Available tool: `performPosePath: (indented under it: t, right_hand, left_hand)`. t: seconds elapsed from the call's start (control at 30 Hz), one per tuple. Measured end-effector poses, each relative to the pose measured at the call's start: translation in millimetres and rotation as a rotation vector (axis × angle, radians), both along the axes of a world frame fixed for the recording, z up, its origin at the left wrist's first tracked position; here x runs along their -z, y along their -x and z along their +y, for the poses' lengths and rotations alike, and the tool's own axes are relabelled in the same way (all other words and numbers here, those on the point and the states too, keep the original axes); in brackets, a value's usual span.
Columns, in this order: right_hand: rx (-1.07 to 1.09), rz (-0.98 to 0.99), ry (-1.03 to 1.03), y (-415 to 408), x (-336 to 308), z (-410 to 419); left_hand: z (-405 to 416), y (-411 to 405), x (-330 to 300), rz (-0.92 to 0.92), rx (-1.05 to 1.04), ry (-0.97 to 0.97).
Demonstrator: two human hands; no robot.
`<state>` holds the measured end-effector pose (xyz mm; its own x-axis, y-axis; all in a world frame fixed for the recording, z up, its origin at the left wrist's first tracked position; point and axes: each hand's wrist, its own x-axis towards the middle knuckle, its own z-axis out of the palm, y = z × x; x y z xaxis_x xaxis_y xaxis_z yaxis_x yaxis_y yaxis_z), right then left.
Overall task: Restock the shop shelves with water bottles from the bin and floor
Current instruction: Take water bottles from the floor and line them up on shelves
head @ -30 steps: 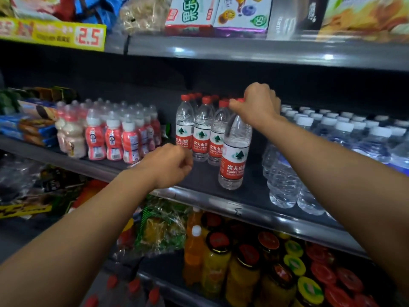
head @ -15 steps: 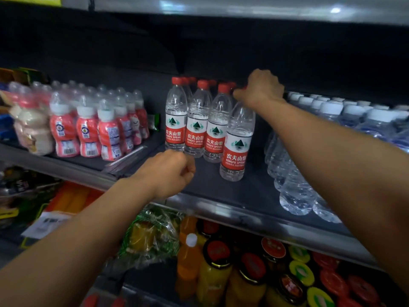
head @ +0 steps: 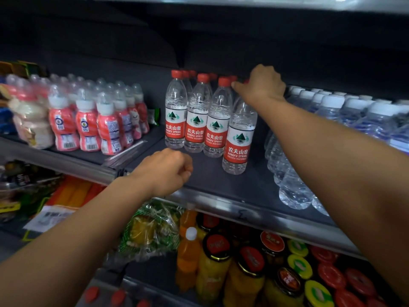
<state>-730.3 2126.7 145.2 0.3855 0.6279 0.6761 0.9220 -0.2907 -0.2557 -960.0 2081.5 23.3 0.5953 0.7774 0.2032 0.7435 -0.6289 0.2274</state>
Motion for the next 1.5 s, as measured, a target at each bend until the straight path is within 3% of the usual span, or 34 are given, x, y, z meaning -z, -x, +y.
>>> performPosePath:
  t: [0.17, 0.3, 0.57, 0.87, 1.1, 1.23, 1.5]
  right_hand:
    - [-0.007, 0.02, 0.079, 1, -5, -15]
    - [-0.029, -0.087, 0.038, 19, -5, -41]
    - [-0.4, -0.165, 0.15, 101, 78, -112]
    - [-0.771, 0.003, 0.478, 206, 260, -180]
    - [-0.863, 0.04, 0.764, 251, 379, -201]
    - [-0.912, 0.038, 0.902, 272, 424, -197]
    - [-0.961, -0.092, 0.954, 295, 469, -180]
  left_hand:
    - [-14, 10, -6, 0.007, -0.012, -0.014]
    - [-34, 27, -12, 0.005, -0.031, -0.026]
    - [-85, 74, 27, 0.065, -0.094, 0.037]
    - [-144, 136, 146, 0.052, -0.206, 0.228]
    - [-199, 185, 277, 0.103, -0.383, 0.566]
    - [-216, 203, 328, 0.118, -0.473, 0.679]
    - [-223, 211, 389, 0.181, -0.505, 0.856]
